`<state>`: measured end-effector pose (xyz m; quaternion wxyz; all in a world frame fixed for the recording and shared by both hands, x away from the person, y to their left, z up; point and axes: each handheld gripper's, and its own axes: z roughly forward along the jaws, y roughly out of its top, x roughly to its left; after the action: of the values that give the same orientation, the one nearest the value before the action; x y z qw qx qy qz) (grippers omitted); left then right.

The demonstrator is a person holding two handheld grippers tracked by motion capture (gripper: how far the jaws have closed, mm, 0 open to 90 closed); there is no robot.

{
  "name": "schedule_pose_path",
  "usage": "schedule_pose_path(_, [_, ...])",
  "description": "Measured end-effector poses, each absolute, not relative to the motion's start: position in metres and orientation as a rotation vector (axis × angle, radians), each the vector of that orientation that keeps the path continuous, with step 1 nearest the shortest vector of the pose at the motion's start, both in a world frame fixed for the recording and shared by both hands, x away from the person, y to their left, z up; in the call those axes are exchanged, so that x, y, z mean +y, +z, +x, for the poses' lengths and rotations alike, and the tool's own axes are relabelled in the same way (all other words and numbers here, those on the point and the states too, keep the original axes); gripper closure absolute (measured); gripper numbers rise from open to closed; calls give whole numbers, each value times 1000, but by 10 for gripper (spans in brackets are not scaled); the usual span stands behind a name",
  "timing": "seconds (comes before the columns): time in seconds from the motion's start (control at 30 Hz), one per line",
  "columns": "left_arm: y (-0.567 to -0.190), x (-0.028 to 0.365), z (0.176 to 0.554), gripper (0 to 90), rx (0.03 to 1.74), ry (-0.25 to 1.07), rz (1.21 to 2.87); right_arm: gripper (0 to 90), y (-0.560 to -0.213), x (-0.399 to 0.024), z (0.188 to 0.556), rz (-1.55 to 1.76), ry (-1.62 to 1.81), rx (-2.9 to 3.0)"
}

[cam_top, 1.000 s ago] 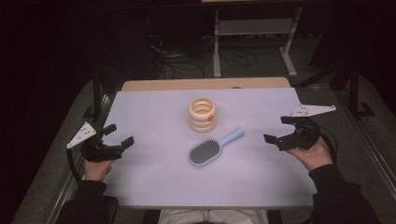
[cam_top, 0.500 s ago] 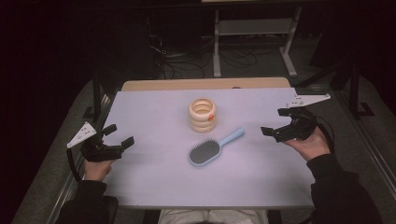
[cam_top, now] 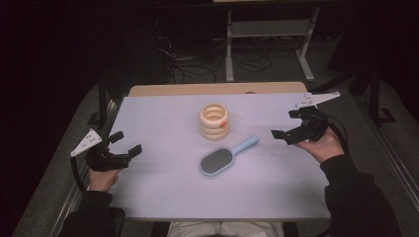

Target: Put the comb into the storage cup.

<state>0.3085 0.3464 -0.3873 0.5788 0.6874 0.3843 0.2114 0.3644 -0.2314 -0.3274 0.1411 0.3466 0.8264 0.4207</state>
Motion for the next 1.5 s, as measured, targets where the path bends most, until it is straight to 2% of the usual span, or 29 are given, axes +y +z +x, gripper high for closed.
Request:
schedule_pose_path(0.73, [-388,345,310,0,893,484,1617,0,-311,-211,395,955,1172,2433])
schedule_pose_path(1.5, [-388,344,310,0,881,479,1622,0,-350,-199,436,1005,1098,2488])
